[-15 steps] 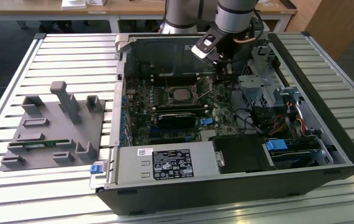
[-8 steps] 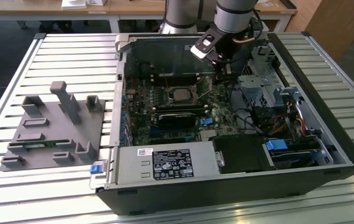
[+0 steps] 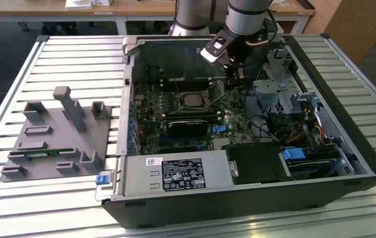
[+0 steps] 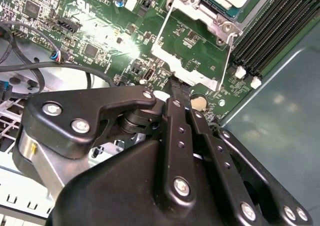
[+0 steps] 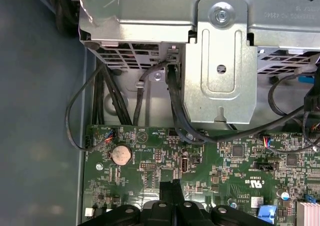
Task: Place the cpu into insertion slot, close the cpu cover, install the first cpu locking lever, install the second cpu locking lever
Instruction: 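Close the cpu cover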
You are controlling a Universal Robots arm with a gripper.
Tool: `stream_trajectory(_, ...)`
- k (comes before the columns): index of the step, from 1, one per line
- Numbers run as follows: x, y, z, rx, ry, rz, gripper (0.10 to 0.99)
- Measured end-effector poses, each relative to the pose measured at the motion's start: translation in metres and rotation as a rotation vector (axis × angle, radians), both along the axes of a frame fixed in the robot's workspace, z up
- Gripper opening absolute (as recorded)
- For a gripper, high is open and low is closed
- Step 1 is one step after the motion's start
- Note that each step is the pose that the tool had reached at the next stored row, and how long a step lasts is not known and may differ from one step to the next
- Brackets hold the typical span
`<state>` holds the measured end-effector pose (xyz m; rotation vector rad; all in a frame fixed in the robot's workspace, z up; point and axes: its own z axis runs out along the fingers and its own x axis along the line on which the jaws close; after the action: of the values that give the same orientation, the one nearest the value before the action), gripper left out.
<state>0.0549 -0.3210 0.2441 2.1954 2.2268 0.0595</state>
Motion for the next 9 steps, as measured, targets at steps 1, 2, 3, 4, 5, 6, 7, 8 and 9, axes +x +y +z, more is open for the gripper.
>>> stream_trajectory(1, -0.0006, 0.0, 0.0, 0.0, 0.0, 0.0, 0.106)
stream_trajectory(2, -0.0012, 0.0, 0.0, 0.0, 0.0, 0.0, 0.106)
stream_trajectory(3, -0.0017, 0.0, 0.0, 0.0, 0.0, 0.0, 0.106)
stream_trajectory(4, -0.0021, 0.0, 0.0, 0.0, 0.0, 0.0, 0.106)
stream_trajectory(5, -0.0026, 0.0, 0.0002, 0.0, 0.0, 0.0, 0.106)
stream_trajectory(6, -0.0033, 0.0, 0.0004, 0.0, 0.0, 0.0, 0.106)
stream_trajectory(7, -0.0039, 0.0, 0.0007, 0.0, 0.0, 0.0, 0.106)
stream_trajectory(8, -0.0062, 0.0, 0.0009, 0.0, 0.0, 0.0, 0.106)
stream_trajectory(9, -0.0067, -0.0001, 0.0009, 0.0, 0.0, 0.0, 0.106)
